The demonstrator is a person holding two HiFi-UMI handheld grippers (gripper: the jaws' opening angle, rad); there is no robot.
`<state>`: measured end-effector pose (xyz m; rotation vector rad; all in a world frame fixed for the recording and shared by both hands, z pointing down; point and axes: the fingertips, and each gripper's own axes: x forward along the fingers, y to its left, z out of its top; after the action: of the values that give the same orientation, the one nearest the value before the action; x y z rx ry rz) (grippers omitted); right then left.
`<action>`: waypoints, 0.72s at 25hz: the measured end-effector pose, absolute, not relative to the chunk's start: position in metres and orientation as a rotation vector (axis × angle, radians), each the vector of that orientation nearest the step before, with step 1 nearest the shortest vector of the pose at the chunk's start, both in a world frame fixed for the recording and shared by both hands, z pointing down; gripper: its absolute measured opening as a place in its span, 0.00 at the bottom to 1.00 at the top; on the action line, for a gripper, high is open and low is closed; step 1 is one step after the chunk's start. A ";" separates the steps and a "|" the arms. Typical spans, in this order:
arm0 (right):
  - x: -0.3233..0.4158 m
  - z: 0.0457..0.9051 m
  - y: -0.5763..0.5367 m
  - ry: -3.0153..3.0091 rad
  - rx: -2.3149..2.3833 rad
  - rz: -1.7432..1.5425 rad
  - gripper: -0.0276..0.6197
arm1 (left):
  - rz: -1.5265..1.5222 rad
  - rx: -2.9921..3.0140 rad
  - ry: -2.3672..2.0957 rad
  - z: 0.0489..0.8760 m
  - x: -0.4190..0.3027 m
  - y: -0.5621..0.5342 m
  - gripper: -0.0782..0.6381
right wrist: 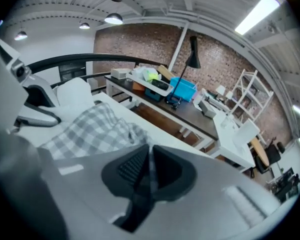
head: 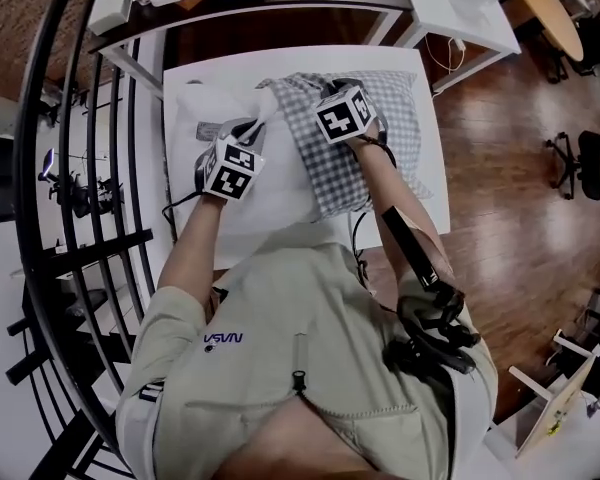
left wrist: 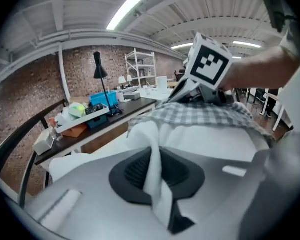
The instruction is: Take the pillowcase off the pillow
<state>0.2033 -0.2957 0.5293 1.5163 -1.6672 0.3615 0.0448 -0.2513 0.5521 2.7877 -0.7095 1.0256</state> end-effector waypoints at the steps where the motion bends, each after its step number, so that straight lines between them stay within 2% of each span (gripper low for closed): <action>1: 0.207 0.523 -0.295 -1.660 1.545 0.346 0.08 | 0.981 2.813 -0.730 0.537 0.041 -0.250 0.16; 6: 0.240 0.485 -0.296 -1.612 1.712 0.267 0.06 | 0.712 2.947 -0.768 0.459 0.015 -0.235 0.14; 10: 0.291 0.467 -0.288 -1.525 1.881 0.272 0.06 | 0.543 2.954 -0.784 0.428 -0.015 -0.221 0.13; 14: 0.341 0.460 -0.273 -1.449 1.985 0.323 0.06 | 0.473 2.886 -0.812 0.436 -0.041 -0.219 0.13; 18: 0.358 0.495 -0.259 -1.390 2.001 0.433 0.06 | 0.512 2.807 -0.834 0.475 -0.041 -0.237 0.13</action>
<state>0.3585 -0.2592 0.4947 2.0010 -1.3897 0.4331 -0.0406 -0.2372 0.4748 2.8067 -0.8343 0.5120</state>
